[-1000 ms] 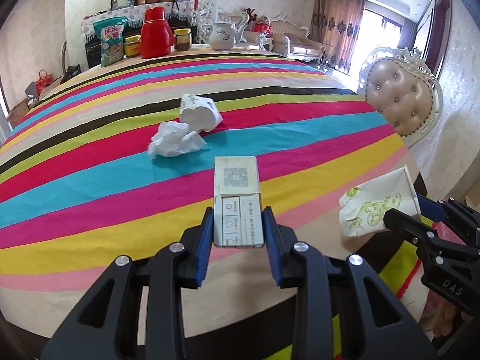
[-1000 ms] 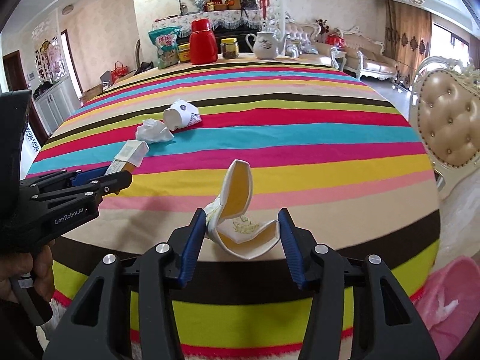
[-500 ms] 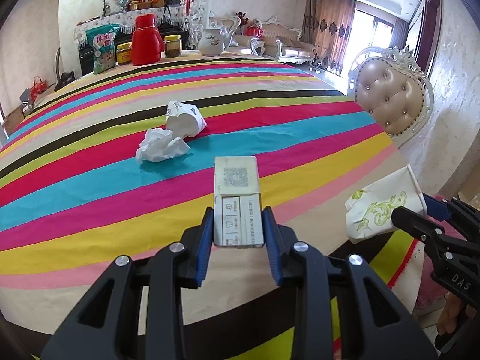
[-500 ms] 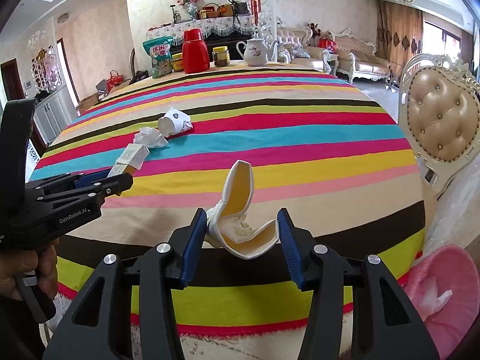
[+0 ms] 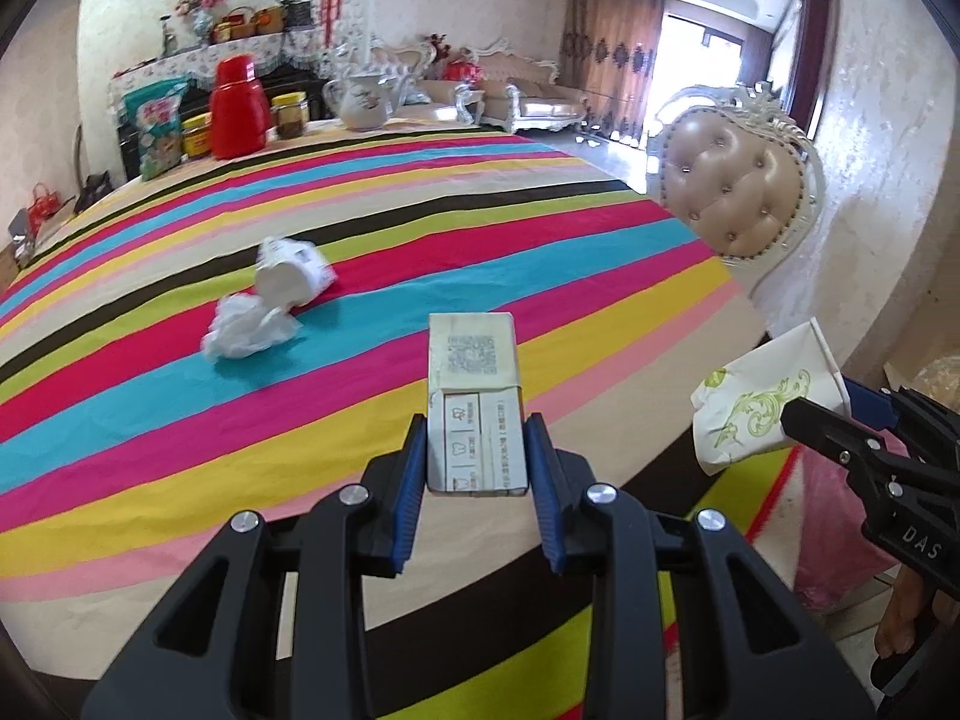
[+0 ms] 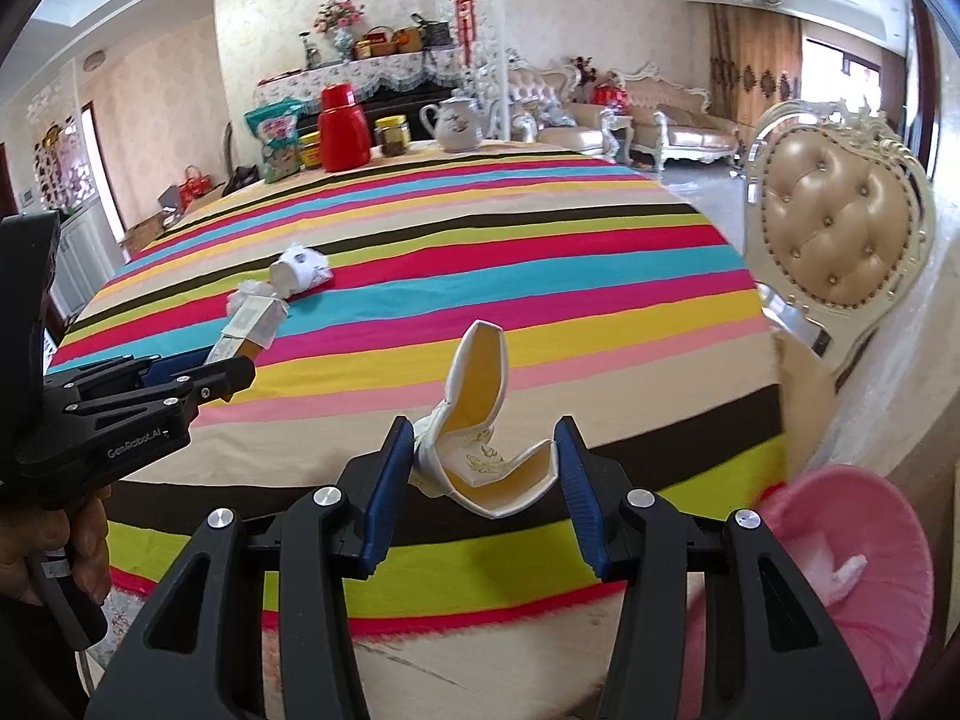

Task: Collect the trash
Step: 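Carry the card box and paper bag over the pink wastebasket, then open the right tool over the wastebasket while the left tool releases the card box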

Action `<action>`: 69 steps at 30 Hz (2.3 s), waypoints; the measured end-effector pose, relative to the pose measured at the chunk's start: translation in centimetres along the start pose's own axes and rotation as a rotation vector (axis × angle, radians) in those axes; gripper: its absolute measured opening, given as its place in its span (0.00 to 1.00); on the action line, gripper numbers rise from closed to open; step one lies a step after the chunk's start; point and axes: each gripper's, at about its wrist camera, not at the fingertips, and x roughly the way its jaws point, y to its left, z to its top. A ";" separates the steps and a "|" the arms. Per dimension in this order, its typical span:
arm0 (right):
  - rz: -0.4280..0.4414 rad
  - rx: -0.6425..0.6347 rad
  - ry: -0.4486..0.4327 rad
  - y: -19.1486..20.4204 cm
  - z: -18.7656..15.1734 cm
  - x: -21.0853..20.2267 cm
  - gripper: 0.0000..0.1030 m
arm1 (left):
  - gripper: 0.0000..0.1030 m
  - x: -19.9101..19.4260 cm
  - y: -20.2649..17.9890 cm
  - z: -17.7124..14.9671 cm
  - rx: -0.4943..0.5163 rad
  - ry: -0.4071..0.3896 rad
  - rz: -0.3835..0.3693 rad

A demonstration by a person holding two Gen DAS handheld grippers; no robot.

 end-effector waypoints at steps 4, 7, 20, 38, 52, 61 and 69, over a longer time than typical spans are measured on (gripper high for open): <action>-0.044 0.031 -0.009 -2.2 -0.4 -1.2 0.46 | 0.31 0.3 -2.6 0.6 0.042 -0.006 -0.044; -0.079 0.055 -0.011 -4.0 -0.8 -1.9 0.46 | 0.31 0.8 -4.6 1.1 0.075 -0.006 -0.080; -0.240 0.172 -0.004 -12.2 -3.5 -5.1 0.46 | 0.31 2.7 -14.8 2.3 0.215 0.022 -0.270; -0.392 0.281 0.072 -19.5 -7.2 -6.3 0.46 | 0.31 5.3 -25.5 0.4 0.357 0.118 -0.462; -0.463 0.328 0.103 -22.3 -8.4 -7.1 0.55 | 0.53 6.3 -28.2 -0.1 0.357 0.168 -0.560; -0.461 0.315 0.095 -21.8 -8.2 -6.9 0.63 | 0.53 6.3 -25.0 0.3 0.293 0.154 -0.523; -0.415 0.270 0.071 -19.2 -7.1 -6.4 0.73 | 0.55 5.2 -20.2 0.7 0.225 0.115 -0.463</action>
